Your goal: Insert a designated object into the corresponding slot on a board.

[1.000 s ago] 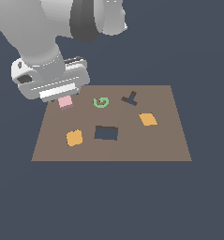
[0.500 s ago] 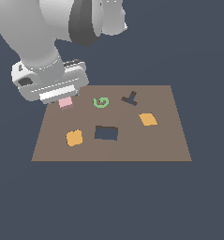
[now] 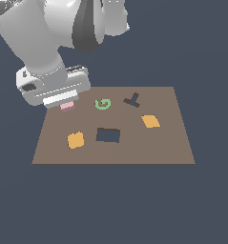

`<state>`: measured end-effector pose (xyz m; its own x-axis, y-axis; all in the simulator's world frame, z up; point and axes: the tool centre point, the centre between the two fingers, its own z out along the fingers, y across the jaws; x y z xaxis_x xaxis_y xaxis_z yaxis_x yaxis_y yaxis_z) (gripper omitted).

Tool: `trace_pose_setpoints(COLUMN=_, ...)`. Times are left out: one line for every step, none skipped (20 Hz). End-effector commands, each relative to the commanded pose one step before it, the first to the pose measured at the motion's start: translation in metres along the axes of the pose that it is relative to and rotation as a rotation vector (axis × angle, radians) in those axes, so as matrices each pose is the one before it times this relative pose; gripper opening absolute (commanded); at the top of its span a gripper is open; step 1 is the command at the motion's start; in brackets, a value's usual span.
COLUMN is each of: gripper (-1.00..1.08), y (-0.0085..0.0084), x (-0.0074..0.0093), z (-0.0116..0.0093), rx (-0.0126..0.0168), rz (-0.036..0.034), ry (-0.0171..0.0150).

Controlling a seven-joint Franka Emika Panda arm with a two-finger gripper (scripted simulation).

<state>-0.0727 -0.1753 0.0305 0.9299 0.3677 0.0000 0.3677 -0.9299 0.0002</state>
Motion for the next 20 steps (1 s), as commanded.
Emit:
trace_pose_setpoints(gripper=-1.00, y=-0.00035, x=0.00028, z=0.00060, rx=0.00026, rz=-0.00065, ry=0.00004)
trace_pose_setpoints(gripper=-1.00, y=0.00000, x=0.00000, z=0.00000, rx=0.00000, rz=0.00000, ry=0.00000)
trace_pose_setpoints(gripper=-1.00, y=0.00000, x=0.00000, z=0.00000, rx=0.00000, rz=0.00000, ry=0.00000)
trace_pose_setpoints(gripper=-1.00, y=0.00000, x=0.00000, z=0.00000, rx=0.00000, rz=0.00000, ry=0.00000)
trace_pose_setpoints(gripper=-1.00, y=0.00000, x=0.00000, z=0.00000, rx=0.00000, rz=0.00000, ry=0.00000)
trace_pose_setpoints(gripper=-1.00, y=0.00000, x=0.00000, z=0.00000, rx=0.00000, rz=0.00000, ry=0.00000)
trace_pose_setpoints(gripper=-1.00, y=0.00053, x=-0.00031, z=-0.00058, rx=-0.00064, rz=0.00071, ry=0.00020)
trace_pose_setpoints(gripper=-1.00, y=0.00001, x=-0.00001, z=-0.00004, rx=0.00000, rz=0.00000, ry=0.00000)
trace_pose_setpoints(gripper=-1.00, y=-0.00012, x=0.00032, z=0.00005, rx=0.00014, rz=-0.00137, ry=-0.00002)
trace_pose_setpoints(gripper=-1.00, y=0.00011, x=0.00056, z=-0.00004, rx=-0.00002, rz=-0.00301, ry=0.00000)
trace_pose_setpoints(gripper=-1.00, y=0.00009, x=0.00100, z=-0.00005, rx=-0.00002, rz=-0.00521, ry=0.00000)
trace_pose_setpoints(gripper=-1.00, y=0.00012, x=0.00140, z=-0.00008, rx=-0.00002, rz=-0.00731, ry=0.00000)
trace_pose_setpoints(gripper=-1.00, y=0.00016, x=0.00180, z=-0.00010, rx=-0.00003, rz=-0.00939, ry=-0.00001)
trace_pose_setpoints(gripper=-1.00, y=0.00020, x=0.00220, z=-0.00012, rx=-0.00003, rz=-0.01147, ry=-0.00001)
trace_pose_setpoints(gripper=-1.00, y=0.00024, x=0.00260, z=-0.00014, rx=-0.00004, rz=-0.01357, ry=-0.00001)
trace_pose_setpoints(gripper=-1.00, y=0.00026, x=0.00301, z=-0.00016, rx=-0.00005, rz=-0.01570, ry=-0.00001)
trace_pose_setpoints(gripper=-1.00, y=0.00029, x=0.00343, z=-0.00018, rx=-0.00005, rz=-0.01783, ry=-0.00001)
trace_pose_setpoints(gripper=-1.00, y=0.00032, x=0.00383, z=-0.00020, rx=-0.00005, rz=-0.01995, ry=-0.00001)
trace_pose_setpoints(gripper=-1.00, y=0.00035, x=0.00425, z=-0.00023, rx=-0.00006, rz=-0.02211, ry=0.00000)
trace_pose_setpoints(gripper=-1.00, y=0.00037, x=0.00467, z=-0.00025, rx=-0.00006, rz=-0.02427, ry=0.00000)
